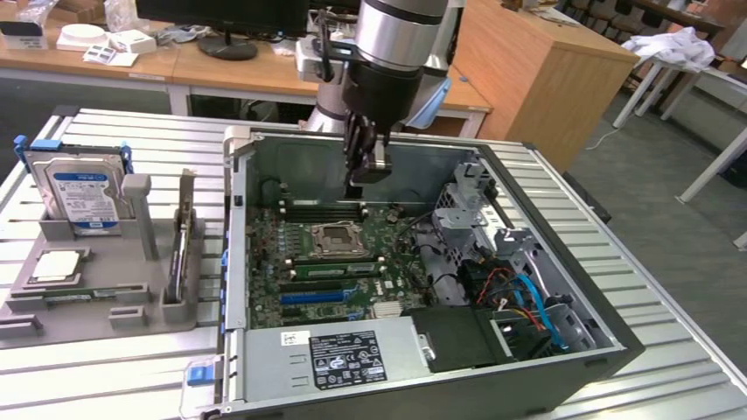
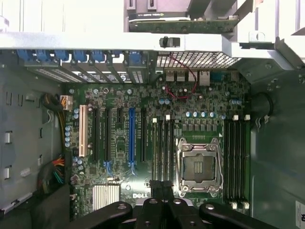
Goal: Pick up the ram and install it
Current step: 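Press down the ram until it locks into place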
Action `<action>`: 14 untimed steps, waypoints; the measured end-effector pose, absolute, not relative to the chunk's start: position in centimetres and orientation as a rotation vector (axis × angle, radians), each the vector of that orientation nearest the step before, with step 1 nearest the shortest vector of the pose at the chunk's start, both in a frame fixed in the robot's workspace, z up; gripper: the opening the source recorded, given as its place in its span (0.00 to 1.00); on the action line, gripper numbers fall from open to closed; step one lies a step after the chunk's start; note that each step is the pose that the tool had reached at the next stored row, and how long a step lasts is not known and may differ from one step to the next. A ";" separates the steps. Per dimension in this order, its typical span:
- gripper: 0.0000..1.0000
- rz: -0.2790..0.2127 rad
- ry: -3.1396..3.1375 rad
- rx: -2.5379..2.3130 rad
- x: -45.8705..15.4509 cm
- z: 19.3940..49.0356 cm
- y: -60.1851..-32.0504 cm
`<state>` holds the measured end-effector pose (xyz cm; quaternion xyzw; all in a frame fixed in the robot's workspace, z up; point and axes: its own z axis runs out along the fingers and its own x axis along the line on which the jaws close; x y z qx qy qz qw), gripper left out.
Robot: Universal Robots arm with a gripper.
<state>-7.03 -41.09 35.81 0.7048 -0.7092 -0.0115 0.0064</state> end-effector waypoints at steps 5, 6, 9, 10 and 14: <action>0.11 -0.036 -2.219 2.205 -6.5 35.8 -41.1; 0.11 -0.036 -2.219 2.205 -6.3 35.8 -41.1; 0.11 -0.036 -2.219 2.205 -6.0 35.8 -41.1; 0.11 -0.036 -2.219 2.205 -6.0 35.8 -41.1; 0.11 -0.036 -2.219 2.205 -5.7 35.8 -41.1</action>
